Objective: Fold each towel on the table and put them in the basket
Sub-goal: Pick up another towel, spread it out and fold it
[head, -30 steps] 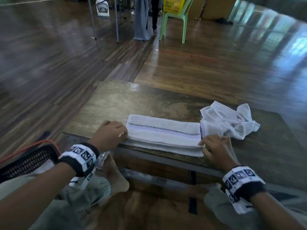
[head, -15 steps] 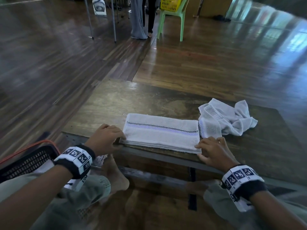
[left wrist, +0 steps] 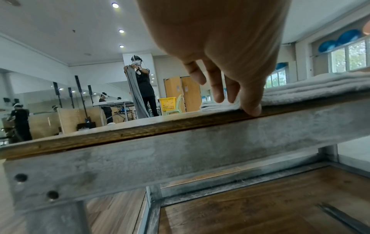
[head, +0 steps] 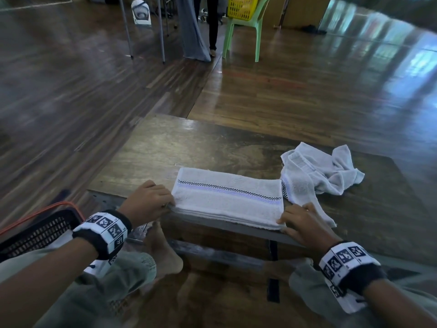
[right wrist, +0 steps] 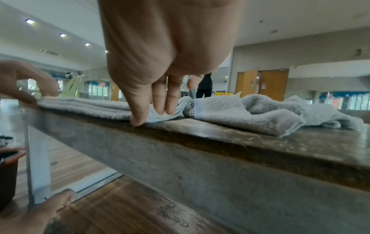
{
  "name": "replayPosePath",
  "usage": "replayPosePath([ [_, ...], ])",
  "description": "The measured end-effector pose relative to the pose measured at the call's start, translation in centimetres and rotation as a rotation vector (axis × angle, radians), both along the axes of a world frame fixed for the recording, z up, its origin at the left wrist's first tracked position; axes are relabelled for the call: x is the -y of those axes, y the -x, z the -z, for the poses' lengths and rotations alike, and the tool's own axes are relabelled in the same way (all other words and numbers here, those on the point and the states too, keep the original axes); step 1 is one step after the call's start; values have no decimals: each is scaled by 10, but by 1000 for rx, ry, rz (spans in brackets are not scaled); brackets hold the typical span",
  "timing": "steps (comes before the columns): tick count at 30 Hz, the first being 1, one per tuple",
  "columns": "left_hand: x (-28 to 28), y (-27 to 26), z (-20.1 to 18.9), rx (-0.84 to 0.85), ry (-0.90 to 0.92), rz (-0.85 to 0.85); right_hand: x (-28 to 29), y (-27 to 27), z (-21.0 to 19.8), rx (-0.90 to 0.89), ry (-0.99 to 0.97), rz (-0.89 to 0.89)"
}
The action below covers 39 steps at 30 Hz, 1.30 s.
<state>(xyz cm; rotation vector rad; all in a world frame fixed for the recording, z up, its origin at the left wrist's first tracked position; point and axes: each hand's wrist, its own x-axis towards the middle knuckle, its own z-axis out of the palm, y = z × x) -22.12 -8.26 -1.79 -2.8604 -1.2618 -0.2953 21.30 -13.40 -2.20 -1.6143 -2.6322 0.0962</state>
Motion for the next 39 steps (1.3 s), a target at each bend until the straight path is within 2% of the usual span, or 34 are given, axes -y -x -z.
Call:
replayPosePath([
  [4,2,7,-5,75,75,-76,1,-4,-3,-82,-43,33],
  [7,3,11,-23,261,233,-163,1,-1,-27,-310,-55,75],
  [10,6,10,-57,485,393,-217,2,2,-63,-573,81,138],
  [13,1,16,-78,587,535,-153,-4,-1,-88,-758,252,187],
  [15,-6,18,-81,607,610,-158,-12,-3,-94,-810,322,214],
  [17,-14,15,-75,530,614,-197,-25,0,-90,-689,351,260],
  [22,-47,3,-41,366,578,-248,-63,13,-56,-185,297,349],
  [26,-80,-9,-10,176,474,-348,-88,24,-39,15,223,334],
  [29,-95,-22,-6,-2,379,-432,-107,32,-32,182,175,359],
  [31,-93,-36,-10,-14,305,-458,-111,44,-29,212,65,372],
  [34,-66,-71,-14,70,230,-390,-99,73,-20,48,-38,308],
  [36,-38,-97,-7,55,275,-345,-79,97,-12,-62,-18,216],
  [39,-7,-120,13,-38,358,-371,-55,123,1,-39,135,198],
])
